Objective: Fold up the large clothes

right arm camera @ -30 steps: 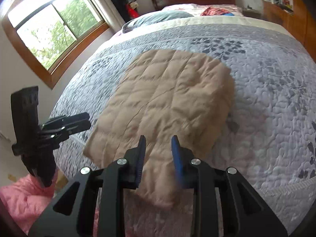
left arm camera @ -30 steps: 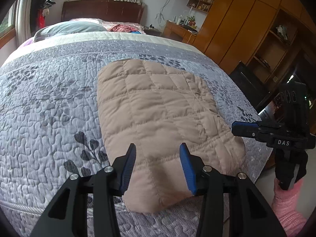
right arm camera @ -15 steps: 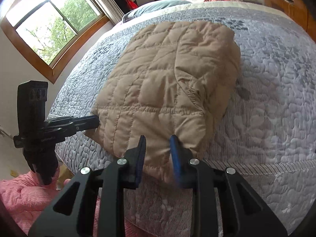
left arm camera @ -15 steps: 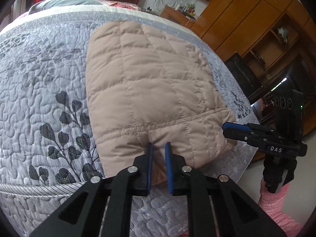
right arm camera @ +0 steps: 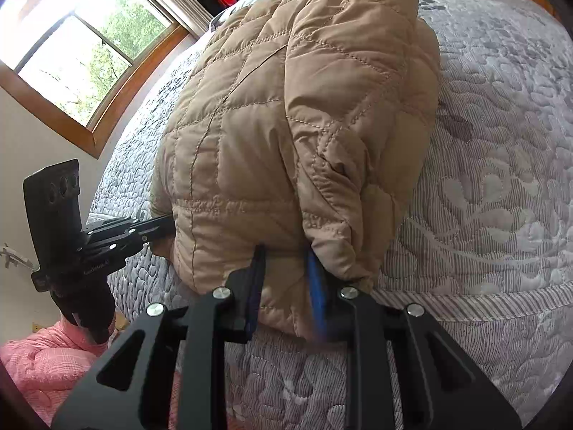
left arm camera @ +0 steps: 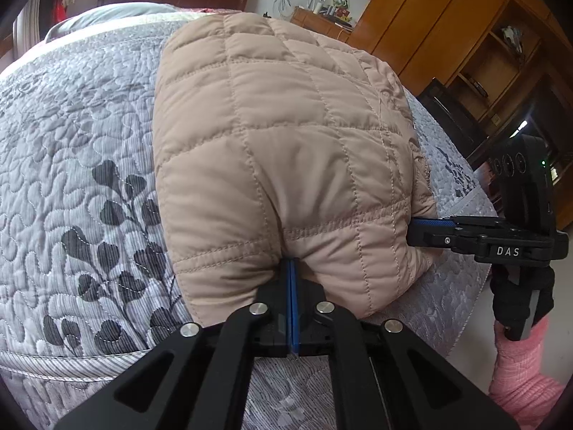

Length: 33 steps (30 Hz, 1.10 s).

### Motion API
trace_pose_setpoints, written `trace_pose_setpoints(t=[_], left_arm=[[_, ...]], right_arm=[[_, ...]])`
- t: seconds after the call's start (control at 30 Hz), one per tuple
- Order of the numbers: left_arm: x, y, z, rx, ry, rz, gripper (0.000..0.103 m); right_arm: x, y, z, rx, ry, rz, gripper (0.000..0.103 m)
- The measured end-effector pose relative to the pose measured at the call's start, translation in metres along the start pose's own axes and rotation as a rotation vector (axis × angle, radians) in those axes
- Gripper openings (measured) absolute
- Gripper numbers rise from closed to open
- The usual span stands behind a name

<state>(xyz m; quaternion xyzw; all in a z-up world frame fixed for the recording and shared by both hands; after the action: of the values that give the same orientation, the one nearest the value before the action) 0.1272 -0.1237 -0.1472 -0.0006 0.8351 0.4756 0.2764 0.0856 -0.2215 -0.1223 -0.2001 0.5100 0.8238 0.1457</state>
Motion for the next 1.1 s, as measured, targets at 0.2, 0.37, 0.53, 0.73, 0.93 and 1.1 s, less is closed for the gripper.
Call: trace_pose_setpoints(t=[0.2, 0.37, 0.53, 0.73, 0.93, 1.1], left_arm=[[-0.004, 0.000, -0.001, 0.011, 0.009, 0.002, 0.002], [0.000, 0.003, 0.001, 0.013, 0.002, -0.001, 0.002], [0.000, 0.002, -0.001, 0.015, 0.001, -0.002, 0.002], [-0.006, 0.015, 0.000, 0.052, 0.026, 0.026, 0.003], [-0.029, 0.065, 0.011, 0.055, 0.035, -0.097, 0.061], [-0.049, 0.069, 0.032, 0.036, 0.043, -0.120, 0.072]], right_arm=[[0.000, 0.000, 0.002, 0.006, -0.002, -0.001, 0.023], [-0.001, -0.001, 0.004, 0.008, 0.004, 0.001, 0.023], [-0.002, -0.002, 0.002, 0.003, 0.001, 0.005, 0.024], [-0.006, 0.011, 0.011, 0.028, 0.022, -0.010, 0.027], [-0.020, 0.066, 0.015, -0.037, 0.029, -0.192, 0.072], [-0.029, 0.074, -0.021, -0.008, -0.036, -0.213, 0.091]])
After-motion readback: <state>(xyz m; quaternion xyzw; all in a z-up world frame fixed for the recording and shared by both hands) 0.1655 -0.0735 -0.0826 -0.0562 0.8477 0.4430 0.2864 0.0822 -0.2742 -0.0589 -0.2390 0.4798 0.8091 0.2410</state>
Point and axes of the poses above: each gripper's, at about its wrist camera, not at the fingertips, and y roughly against the way its jaws point, z to its left, x to its underside, the point moved 5 cm from there along -y, roughly the way its jaws point, and after that the axes turned 10 degrees about y, right-handed, at the moved point
